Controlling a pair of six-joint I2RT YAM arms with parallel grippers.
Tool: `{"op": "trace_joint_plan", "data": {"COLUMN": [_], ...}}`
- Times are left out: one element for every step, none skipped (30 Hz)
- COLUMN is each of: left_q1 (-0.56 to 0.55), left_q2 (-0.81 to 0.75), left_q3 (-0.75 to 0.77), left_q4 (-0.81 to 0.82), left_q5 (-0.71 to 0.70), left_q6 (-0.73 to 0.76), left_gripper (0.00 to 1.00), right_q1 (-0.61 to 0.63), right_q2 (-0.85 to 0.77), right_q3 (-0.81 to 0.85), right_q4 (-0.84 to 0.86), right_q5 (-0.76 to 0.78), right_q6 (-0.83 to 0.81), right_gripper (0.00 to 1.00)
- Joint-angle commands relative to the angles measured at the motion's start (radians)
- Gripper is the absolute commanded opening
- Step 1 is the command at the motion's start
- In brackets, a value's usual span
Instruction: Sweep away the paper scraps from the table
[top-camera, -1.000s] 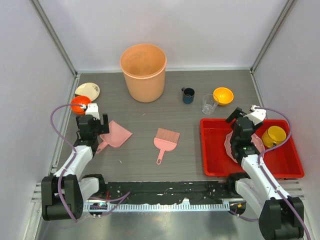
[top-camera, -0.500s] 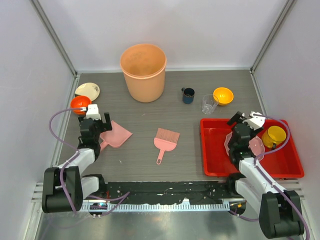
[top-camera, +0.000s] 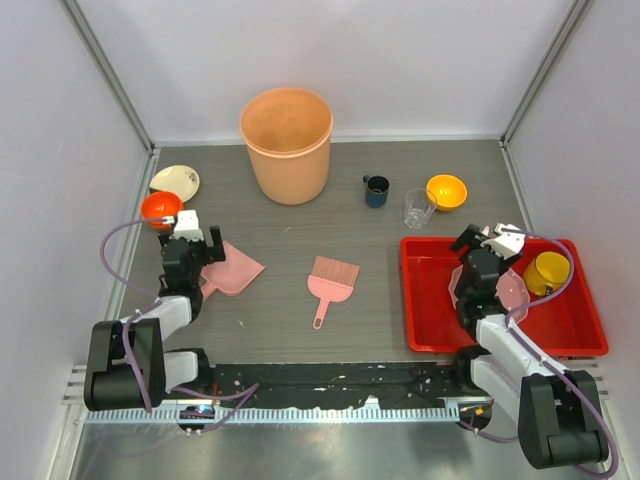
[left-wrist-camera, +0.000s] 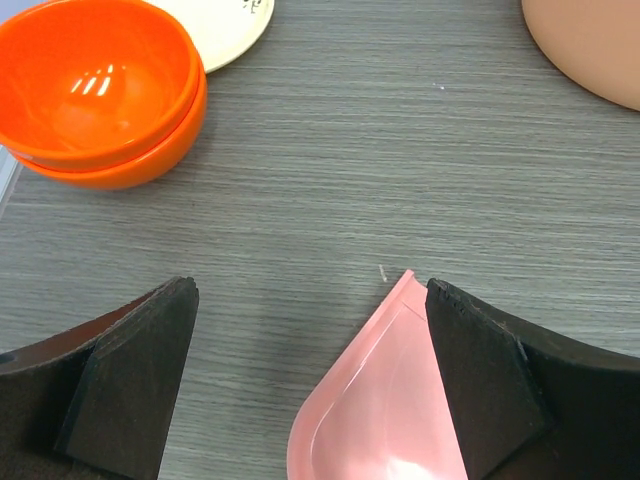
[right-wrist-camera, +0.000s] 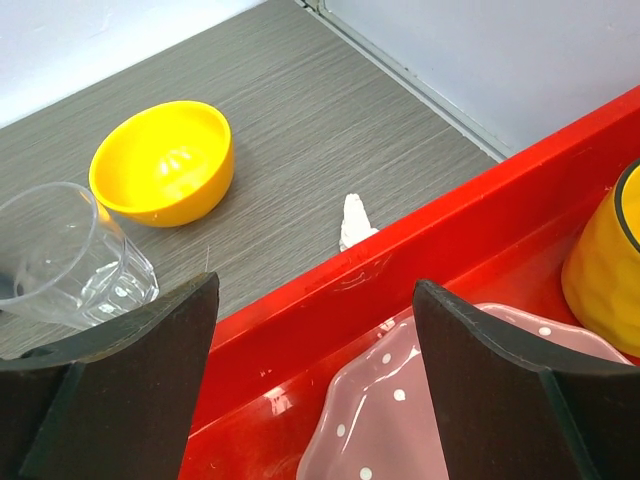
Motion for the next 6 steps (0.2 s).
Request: {"op": "trace_joint_plan", "data": {"left_q1": [0.006, 0.006, 0.006, 0.008, 0.008, 0.008], "left_q2": [-0.015, -0.018, -0.02, -0.023, -0.024, -0.027], "left_q3": [-0.008, -0.009, -0.011, -0.014, -0.015, -0.017], "left_q4": [0.085, 0.085, 0.085, 0.088, 0.089, 0.089], "left_q5": [0.035, 0.05, 0.057, 0.057, 0.057, 0.054], "left_q6": [0.005, 0.008, 0.012, 0.014, 0.014, 0.012], "left_gripper": [1.0, 1.0, 1.0, 1.0, 1.0, 1.0], "right_q1": [0.003, 0.003, 0.001, 0.003, 0.003, 0.003], "right_q2": [-0.008, -0.012, -0.012, -0.012, -0.012, -0.012], "right_q3": [0.004, 0.004, 0.002, 0.002, 0.002, 0.002], "right_q4": [0.066, 0.066, 0.065, 0.065, 0.063, 0.065], "right_q5": [0.008, 0.01, 0.011, 0.011, 0.014, 0.019], "right_q6": [-0.013, -0.014, -0.013, -0.013, -0.013, -0.014], "right_gripper": [0.83, 0.83, 0.83, 0.83, 0.83, 0.83]}}
